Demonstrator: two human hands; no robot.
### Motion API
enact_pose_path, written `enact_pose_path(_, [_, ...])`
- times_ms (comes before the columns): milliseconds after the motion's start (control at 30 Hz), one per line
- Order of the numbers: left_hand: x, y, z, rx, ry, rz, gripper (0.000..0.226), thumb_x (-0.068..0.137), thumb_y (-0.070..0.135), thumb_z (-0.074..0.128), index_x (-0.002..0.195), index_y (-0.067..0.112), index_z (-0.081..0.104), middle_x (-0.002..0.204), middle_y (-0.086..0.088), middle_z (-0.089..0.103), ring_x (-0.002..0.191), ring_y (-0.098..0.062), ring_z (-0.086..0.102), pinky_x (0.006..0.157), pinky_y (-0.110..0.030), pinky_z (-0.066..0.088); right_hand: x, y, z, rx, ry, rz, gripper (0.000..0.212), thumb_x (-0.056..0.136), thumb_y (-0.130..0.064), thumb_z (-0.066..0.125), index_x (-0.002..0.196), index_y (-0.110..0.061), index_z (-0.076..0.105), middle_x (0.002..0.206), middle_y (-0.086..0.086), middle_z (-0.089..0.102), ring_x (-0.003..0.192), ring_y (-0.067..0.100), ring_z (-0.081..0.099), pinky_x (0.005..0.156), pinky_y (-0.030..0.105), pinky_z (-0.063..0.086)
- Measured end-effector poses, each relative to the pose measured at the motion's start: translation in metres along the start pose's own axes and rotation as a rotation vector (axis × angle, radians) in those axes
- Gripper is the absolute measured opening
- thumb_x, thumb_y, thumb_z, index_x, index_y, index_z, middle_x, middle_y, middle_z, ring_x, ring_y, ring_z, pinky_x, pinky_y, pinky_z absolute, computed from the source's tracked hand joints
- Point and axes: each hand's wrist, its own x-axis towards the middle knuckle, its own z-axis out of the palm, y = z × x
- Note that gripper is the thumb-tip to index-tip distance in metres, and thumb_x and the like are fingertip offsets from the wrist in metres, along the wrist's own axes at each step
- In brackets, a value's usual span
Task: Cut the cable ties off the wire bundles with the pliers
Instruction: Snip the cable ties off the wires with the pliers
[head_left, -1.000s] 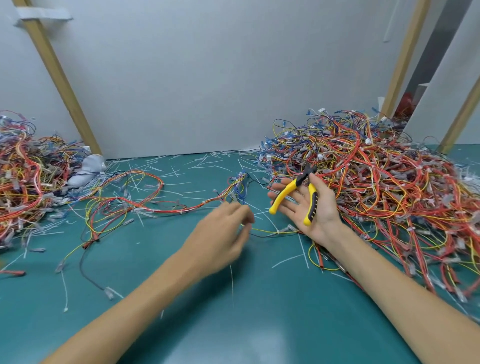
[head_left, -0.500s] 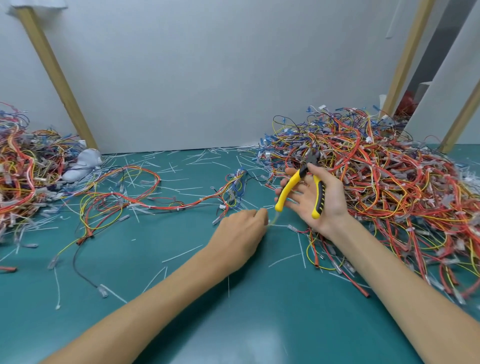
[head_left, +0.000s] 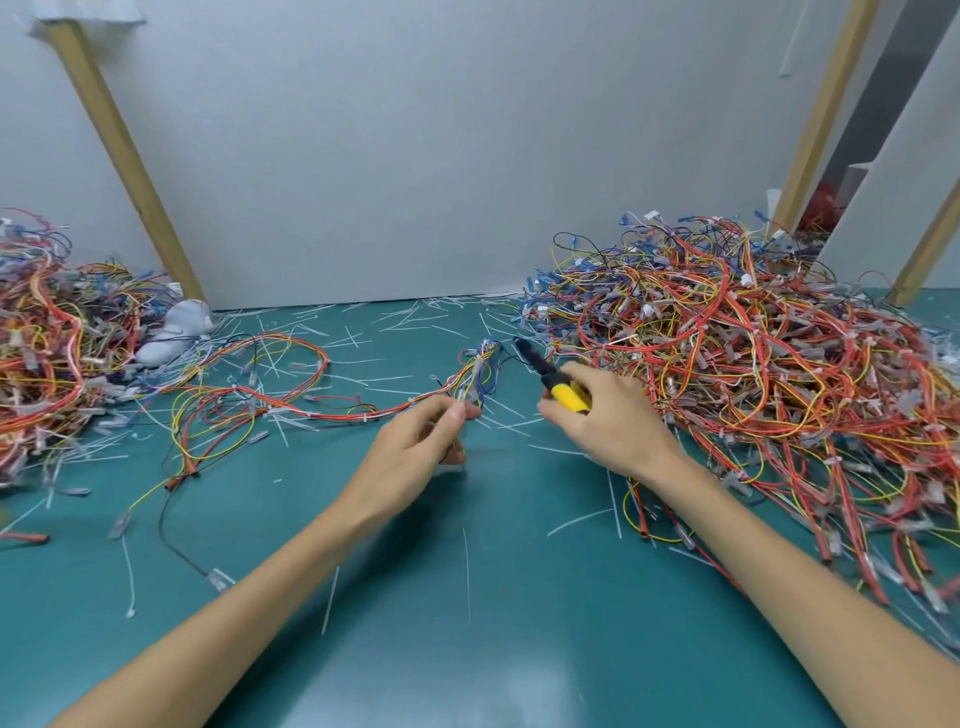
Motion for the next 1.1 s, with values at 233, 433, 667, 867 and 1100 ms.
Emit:
enact_pose_path(233, [-0.01,-0.003,-0.019,0.373,0.211,0.161,0.011,0.087,0.028,0.069,0.091,0.037,0.074,0.09,0.008,0.048,0.089,-0.001,0.049,0.078,-0.011,0.037,-0.007,-0.006,0.001,-0.441,-0.117,-0.211,0.043,0.073,-0.051,0.06,0.112,-0.033,0.061,0.092,-0.006,0.057,0.092,0.019,0.051,0.075,0.03,0.035])
enact_pose_path(433, [-0.029,0.0,-0.045,0.369,0.255,0.247,0.018,0.085,0.005,0.071,0.09,0.021,0.074,0.078,0.007,0.068,0.067,-0.003,0.065,0.064,-0.01,0.047,-0.02,-0.031,0.014,-0.504,-0.049,-0.331,0.045,0.072,-0.049,0.061,0.113,-0.032,0.063,0.09,-0.005,0.053,0.084,0.017,0.037,0.078,0.032,0.032])
enact_pose_path(667, [-0.041,-0.004,-0.048,0.255,0.204,0.162,0.019,0.081,-0.001,0.073,0.08,0.017,0.068,0.071,0.003,0.073,0.068,-0.007,0.072,0.069,-0.023,0.057,-0.035,-0.058,0.016,-0.61,-0.046,-0.366,0.044,0.074,-0.051,0.058,0.111,-0.027,0.062,0.092,-0.002,0.052,0.089,0.023,0.042,0.083,0.036,0.037])
enact_pose_path(867, [-0.044,-0.004,-0.045,0.324,0.224,0.27,0.021,0.073,-0.007,0.077,0.073,0.014,0.076,0.076,0.007,0.07,0.07,-0.006,0.068,0.068,-0.02,0.055,-0.042,-0.071,0.019,-0.676,-0.085,-0.354,0.043,0.076,-0.053,0.059,0.11,-0.025,0.059,0.094,0.002,0.05,0.091,0.025,0.04,0.084,0.038,0.037])
enact_pose_path(1100, [-0.048,-0.004,-0.041,0.291,0.28,0.144,0.017,0.069,0.015,0.086,0.071,0.029,0.077,0.061,0.01,0.068,0.056,-0.008,0.062,0.057,-0.015,0.043,-0.046,-0.073,0.022,-0.696,-0.065,-0.363,0.04,0.074,-0.052,0.06,0.102,-0.023,0.059,0.09,0.0,0.05,0.087,0.024,0.04,0.08,0.038,0.036])
